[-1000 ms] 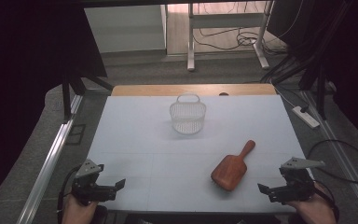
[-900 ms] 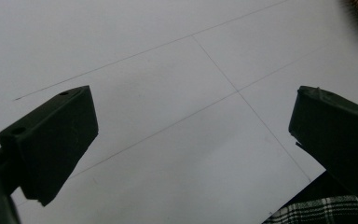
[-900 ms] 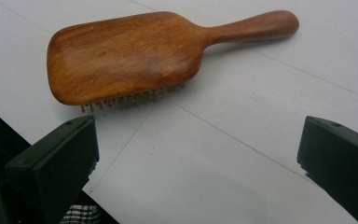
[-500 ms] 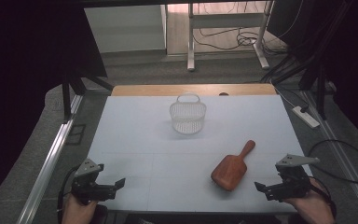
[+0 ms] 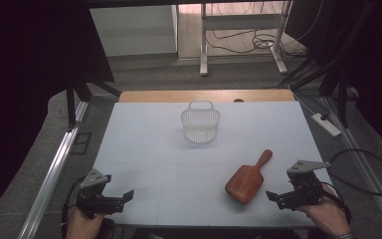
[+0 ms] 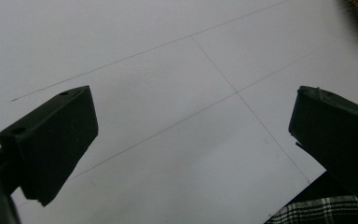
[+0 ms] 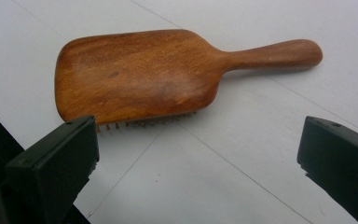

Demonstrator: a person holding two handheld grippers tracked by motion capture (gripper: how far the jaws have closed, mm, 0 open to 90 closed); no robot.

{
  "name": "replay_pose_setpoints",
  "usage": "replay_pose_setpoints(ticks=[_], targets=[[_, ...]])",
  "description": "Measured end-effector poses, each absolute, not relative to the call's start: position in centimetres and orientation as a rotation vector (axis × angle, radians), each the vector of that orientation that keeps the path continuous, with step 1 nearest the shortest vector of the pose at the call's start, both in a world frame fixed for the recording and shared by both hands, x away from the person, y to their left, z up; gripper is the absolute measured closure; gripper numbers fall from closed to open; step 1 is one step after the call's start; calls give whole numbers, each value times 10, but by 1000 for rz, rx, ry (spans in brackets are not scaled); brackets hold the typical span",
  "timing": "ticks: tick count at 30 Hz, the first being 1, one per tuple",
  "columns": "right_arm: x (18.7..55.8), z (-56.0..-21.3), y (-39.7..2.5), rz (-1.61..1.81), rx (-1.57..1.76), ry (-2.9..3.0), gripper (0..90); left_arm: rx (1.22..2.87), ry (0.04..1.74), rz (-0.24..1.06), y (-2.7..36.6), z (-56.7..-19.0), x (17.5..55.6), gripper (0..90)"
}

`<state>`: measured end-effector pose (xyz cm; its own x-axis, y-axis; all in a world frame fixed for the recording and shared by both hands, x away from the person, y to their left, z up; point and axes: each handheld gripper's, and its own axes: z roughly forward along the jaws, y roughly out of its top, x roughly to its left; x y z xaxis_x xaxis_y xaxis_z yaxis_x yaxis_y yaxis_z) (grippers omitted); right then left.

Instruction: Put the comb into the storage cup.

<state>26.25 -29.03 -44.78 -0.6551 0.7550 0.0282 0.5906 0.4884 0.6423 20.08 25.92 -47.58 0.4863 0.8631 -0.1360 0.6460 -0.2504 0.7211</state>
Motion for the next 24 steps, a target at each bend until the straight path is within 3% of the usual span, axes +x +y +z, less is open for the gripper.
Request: replay_pose_setpoints(ticks=[24], targets=[[282, -441, -269, 969, 1134, 2508, 0, 1993, 1240, 368, 259, -476, 201, 12]])
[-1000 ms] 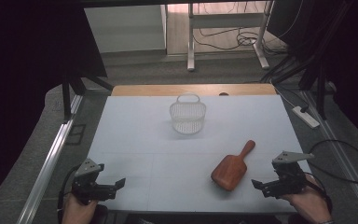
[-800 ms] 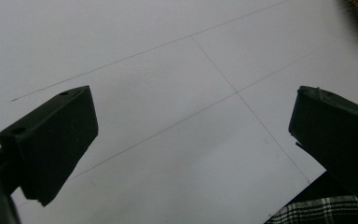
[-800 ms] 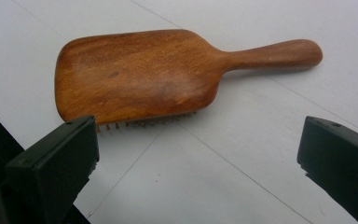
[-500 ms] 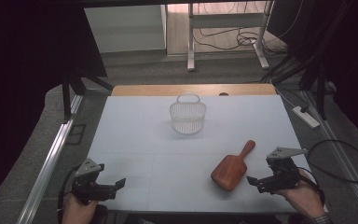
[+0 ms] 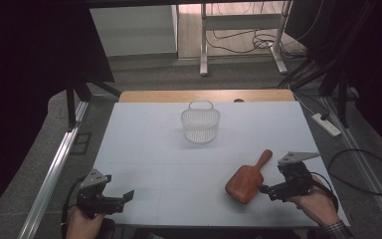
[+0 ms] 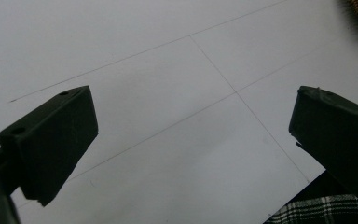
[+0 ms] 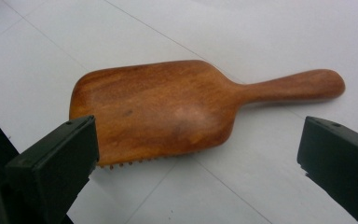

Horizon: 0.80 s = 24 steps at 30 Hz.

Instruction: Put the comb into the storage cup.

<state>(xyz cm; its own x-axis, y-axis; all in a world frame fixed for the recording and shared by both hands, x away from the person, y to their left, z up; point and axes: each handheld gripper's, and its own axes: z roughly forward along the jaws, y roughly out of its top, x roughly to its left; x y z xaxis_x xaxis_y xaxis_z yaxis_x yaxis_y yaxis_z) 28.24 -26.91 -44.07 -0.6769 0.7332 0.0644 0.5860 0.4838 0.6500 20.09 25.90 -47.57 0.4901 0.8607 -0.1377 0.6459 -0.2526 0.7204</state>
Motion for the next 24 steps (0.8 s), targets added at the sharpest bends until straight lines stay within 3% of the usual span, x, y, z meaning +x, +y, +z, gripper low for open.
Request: replay_pose_setpoints(ticks=[24], targets=[[310, -439, -234, 862, 1137, 2580, 0, 1995, 1235, 366, 259, -476, 201, 11]])
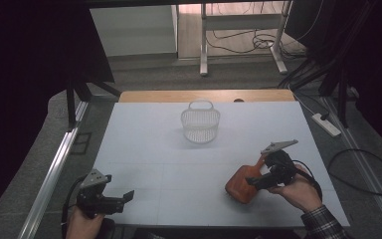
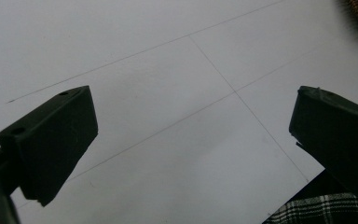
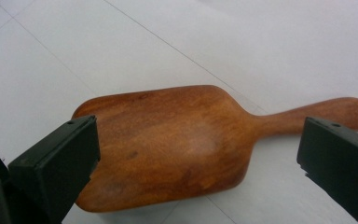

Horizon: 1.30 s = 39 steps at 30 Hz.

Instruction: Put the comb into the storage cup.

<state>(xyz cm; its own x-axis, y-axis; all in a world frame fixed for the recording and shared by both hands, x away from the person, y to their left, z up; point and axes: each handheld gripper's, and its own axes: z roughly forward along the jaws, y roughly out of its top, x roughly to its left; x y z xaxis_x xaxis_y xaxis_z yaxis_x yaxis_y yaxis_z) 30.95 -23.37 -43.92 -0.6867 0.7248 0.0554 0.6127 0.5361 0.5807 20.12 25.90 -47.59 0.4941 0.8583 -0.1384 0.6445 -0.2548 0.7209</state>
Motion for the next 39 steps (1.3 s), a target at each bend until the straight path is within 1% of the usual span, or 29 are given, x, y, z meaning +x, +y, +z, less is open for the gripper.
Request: replay_pose_setpoints(ticks=[4, 8, 10, 11, 12, 14, 16, 17, 27, 39], targets=[[314, -441, -225, 832, 1129, 2598, 8, 1995, 1234, 364, 259, -476, 201, 12], [316, -442, -222, 835, 1114, 2627, 195, 1993, 1232, 362, 259, -476, 201, 11], [317, -441, -223, 855, 1093, 2648, 384, 1994, 1231, 362, 259, -476, 201, 11], [317, -441, -223, 860, 1087, 2666, 445, 1994, 1230, 361, 259, -476, 201, 12], [317, -440, -223, 862, 1082, 2680, 553, 1994, 1230, 361, 259, -476, 201, 12], [318, -439, -224, 867, 1057, 2716, 687, 1996, 1228, 361, 259, -476, 201, 12], [317, -438, -226, 875, 1043, 2732, 858, 1998, 1227, 360, 259, -476, 201, 12], [317, -438, -226, 877, 1033, 2741, 900, 1998, 1226, 360, 259, -476, 201, 12], [310, -443, -224, 814, 968, 2760, 900, 1998, 1225, 360, 259, -476, 201, 12], [288, -456, -237, 778, 973, 2805, 900, 2005, 1222, 364, 258, -476, 201, 13]])
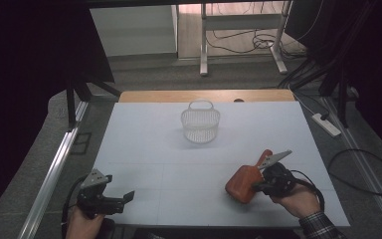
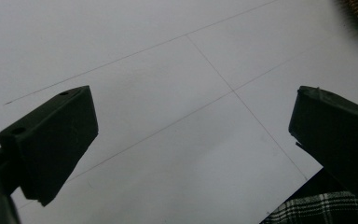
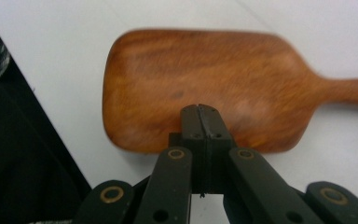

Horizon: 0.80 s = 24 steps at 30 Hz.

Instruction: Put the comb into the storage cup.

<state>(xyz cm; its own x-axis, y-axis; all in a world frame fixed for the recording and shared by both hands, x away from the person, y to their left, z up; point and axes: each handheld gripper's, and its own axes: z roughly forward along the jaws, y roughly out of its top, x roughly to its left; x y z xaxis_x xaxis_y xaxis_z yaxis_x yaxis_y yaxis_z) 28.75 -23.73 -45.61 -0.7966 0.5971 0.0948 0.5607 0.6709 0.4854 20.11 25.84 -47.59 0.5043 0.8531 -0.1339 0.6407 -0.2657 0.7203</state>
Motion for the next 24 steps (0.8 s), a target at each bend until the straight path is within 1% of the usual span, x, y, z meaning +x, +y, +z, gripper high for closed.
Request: replay_pose_setpoints(ticks=[14, 24], targets=[[272, -469, -247, 715, 953, 2868, 900, 2012, 1221, 364, 258, -476, 201, 15], [277, -474, -230, 668, 880, 2933, 900, 2016, 1219, 362, 257, -476, 202, 16]])
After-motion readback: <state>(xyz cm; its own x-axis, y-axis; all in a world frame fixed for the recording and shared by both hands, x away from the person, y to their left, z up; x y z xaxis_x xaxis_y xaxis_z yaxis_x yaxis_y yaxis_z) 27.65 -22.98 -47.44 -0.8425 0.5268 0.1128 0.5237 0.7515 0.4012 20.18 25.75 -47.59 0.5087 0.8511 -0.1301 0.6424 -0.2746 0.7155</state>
